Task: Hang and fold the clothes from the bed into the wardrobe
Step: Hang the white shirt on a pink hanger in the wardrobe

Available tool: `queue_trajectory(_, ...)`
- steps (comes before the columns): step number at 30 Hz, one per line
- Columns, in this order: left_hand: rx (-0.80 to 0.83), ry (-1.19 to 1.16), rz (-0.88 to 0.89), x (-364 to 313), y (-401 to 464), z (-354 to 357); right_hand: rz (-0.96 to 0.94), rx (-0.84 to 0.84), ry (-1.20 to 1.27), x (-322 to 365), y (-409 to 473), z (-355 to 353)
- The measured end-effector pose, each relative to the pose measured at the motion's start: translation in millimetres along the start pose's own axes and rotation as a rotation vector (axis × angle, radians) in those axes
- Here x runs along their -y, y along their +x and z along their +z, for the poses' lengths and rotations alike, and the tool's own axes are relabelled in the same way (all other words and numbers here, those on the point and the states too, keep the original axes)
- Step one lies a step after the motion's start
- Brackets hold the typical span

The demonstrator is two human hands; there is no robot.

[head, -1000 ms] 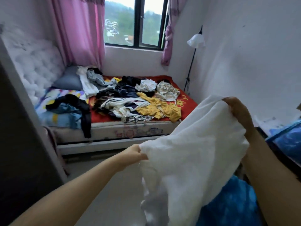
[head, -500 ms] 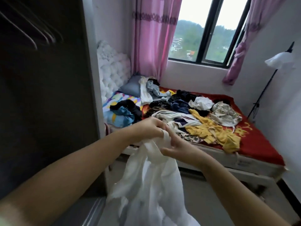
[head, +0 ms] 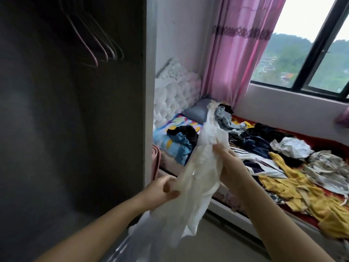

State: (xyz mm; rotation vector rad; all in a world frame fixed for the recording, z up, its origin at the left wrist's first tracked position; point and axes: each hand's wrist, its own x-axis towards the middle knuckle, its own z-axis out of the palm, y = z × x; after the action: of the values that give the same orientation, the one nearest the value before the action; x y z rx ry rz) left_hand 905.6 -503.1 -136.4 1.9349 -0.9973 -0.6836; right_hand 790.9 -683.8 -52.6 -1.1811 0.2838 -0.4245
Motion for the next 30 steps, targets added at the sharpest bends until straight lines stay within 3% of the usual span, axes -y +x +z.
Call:
queue_trajectory(4,-0.213,0.164,-0.037,15,13,-26,0.005,0.065,0.117,2,23,-15)
queue_trajectory(8,-0.591,0.194,-0.040,17,4,-75,0.041,0.054,-0.100,4,48,-19)
queue_trajectory(11,-0.788,0.154,-0.028,5,-14,-115,0.140,0.120,-0.142,-10,72,-2)
queue_trajectory(15,-0.877,-0.075,-0.136,-7,-34,-162,0.282,0.201,-0.159,-39,106,52)
queue_trajectory(18,-0.741,-0.187,-0.293,-12,-51,-196,0.244,0.325,-0.306,-44,134,114)
queue_trajectory(21,-0.651,-0.067,-0.350,-10,-62,-231,0.055,0.514,-0.458,-27,157,193)
queue_trajectory(23,-0.663,-0.042,-0.363,-2,-61,-257,-0.170,0.543,-0.646,-11,171,245)
queue_trajectory(27,-0.658,0.014,-0.387,15,-56,-308,-0.790,0.261,-0.997,28,212,328)
queue_trajectory(30,-0.598,0.181,-0.429,27,-59,-348,-0.962,0.104,-1.210,55,254,378)
